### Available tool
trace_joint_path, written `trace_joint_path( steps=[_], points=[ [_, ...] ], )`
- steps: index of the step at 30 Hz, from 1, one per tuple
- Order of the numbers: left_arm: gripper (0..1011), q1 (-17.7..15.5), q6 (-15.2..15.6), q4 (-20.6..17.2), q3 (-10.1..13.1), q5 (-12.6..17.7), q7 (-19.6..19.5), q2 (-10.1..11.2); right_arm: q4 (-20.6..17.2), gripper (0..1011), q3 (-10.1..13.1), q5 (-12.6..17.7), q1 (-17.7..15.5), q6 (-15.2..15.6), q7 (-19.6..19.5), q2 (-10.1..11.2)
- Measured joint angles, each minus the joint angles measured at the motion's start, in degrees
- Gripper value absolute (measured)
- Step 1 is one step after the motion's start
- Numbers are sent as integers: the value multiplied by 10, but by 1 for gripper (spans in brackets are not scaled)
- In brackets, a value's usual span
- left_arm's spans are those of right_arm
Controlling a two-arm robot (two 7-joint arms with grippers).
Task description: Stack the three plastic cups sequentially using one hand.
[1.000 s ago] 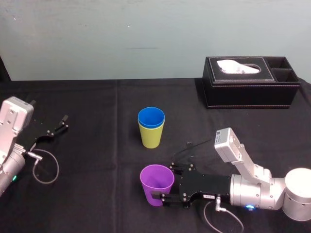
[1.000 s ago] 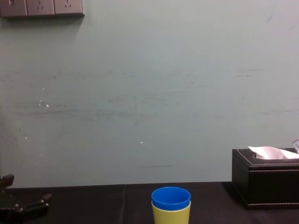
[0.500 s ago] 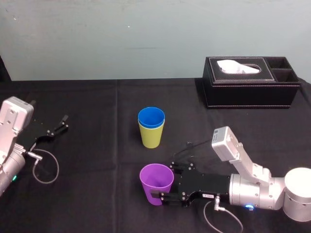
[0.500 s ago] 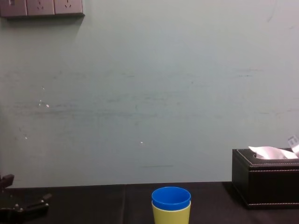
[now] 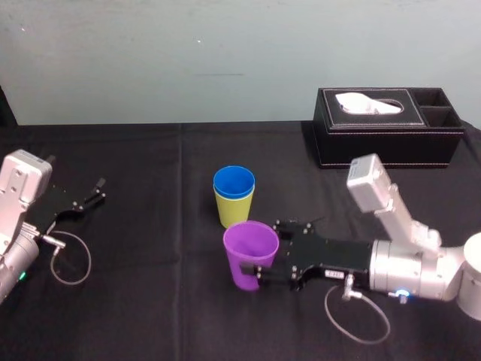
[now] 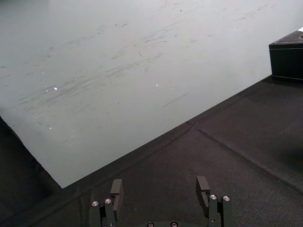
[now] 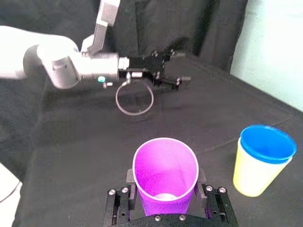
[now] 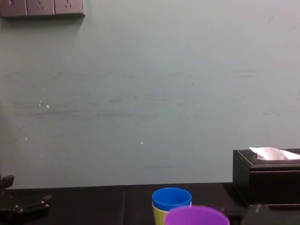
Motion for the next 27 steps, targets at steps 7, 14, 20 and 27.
trace_joint_path(
  steps=[7, 14, 20, 27],
  points=[
    [1010, 0, 0, 0, 0, 0, 0, 0, -28, 723, 12, 14, 13, 17, -13, 14],
    [1010, 0, 0, 0, 0, 0, 0, 0, -41, 723, 16, 21, 33, 34, -23, 18],
    [1010, 0, 0, 0, 0, 0, 0, 0, -33, 723, 14, 29, 56, 51, -31, 9],
    [1010, 0, 0, 0, 0, 0, 0, 0, -6, 723, 6, 31, 83, 61, -40, -8]
  ],
)
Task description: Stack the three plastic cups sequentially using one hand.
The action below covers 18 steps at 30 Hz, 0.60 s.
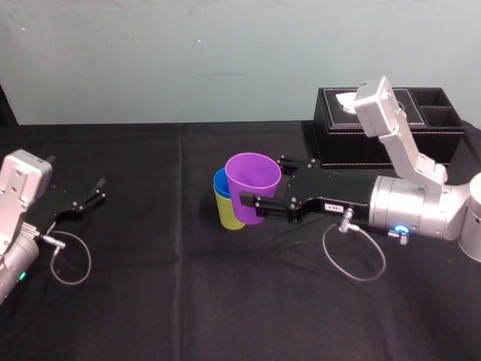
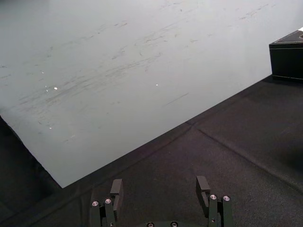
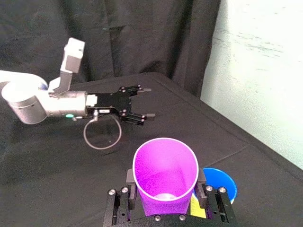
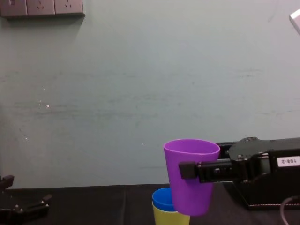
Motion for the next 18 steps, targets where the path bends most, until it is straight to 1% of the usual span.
trace_joint_path(
  steps=[11, 18],
  points=[
    [1010, 0, 0, 0, 0, 0, 0, 0, 35, 723, -11, 1, 30, 7, -3, -18],
    [1010, 0, 0, 0, 0, 0, 0, 0, 62, 723, -22, -3, 51, 10, -4, -35]
  ],
)
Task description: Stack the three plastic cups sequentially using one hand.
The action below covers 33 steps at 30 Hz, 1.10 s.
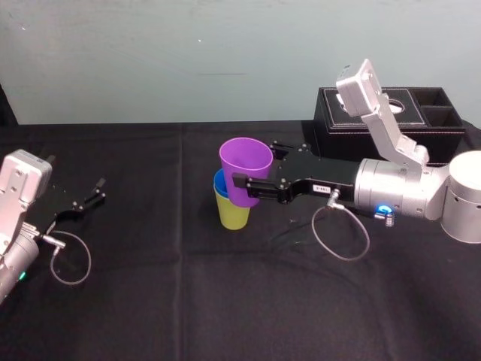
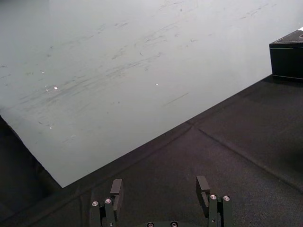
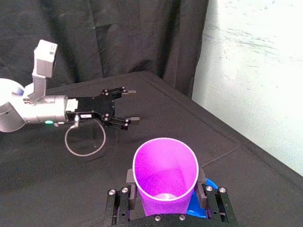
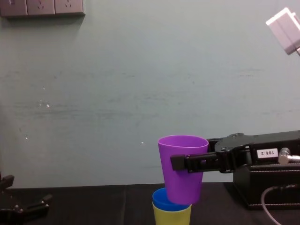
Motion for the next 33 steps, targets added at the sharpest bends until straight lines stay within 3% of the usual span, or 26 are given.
trace_joint_path(
  steps=[15, 33],
  points=[
    [1010, 0, 0, 0, 0, 0, 0, 0, 47, 723, -11, -6, 26, 0, -1, -26],
    [1010, 0, 0, 0, 0, 0, 0, 0, 66, 723, -14, -13, 37, 1, -1, -36]
  ],
)
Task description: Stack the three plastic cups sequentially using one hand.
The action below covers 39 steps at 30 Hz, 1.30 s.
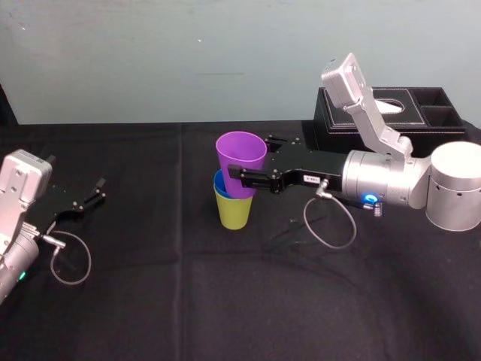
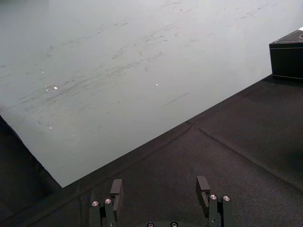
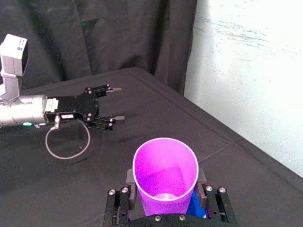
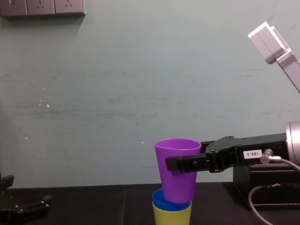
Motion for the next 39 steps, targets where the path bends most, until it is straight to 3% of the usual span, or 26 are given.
trace_joint_path(
  steps=[39],
  points=[
    [1010, 0, 0, 0, 0, 0, 0, 0, 52, 723, -2, -17, 27, -8, 4, -31]
  ],
)
